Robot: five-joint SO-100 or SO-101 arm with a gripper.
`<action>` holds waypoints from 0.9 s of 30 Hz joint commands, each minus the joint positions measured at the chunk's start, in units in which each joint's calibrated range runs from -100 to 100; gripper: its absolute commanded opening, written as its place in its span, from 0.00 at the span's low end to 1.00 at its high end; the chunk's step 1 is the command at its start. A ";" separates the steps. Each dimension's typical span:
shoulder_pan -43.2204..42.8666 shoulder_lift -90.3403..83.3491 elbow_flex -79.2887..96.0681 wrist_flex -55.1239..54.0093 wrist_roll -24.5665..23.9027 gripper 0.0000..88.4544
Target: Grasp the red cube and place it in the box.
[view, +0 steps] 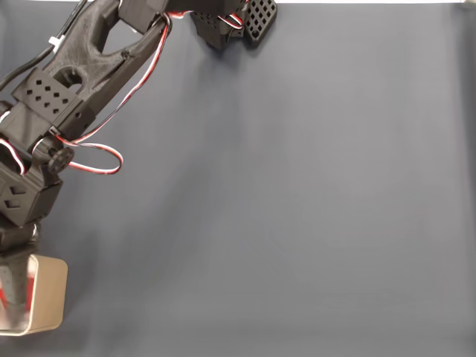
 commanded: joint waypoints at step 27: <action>-27.56 -89.20 99.74 -9.92 1.61 0.00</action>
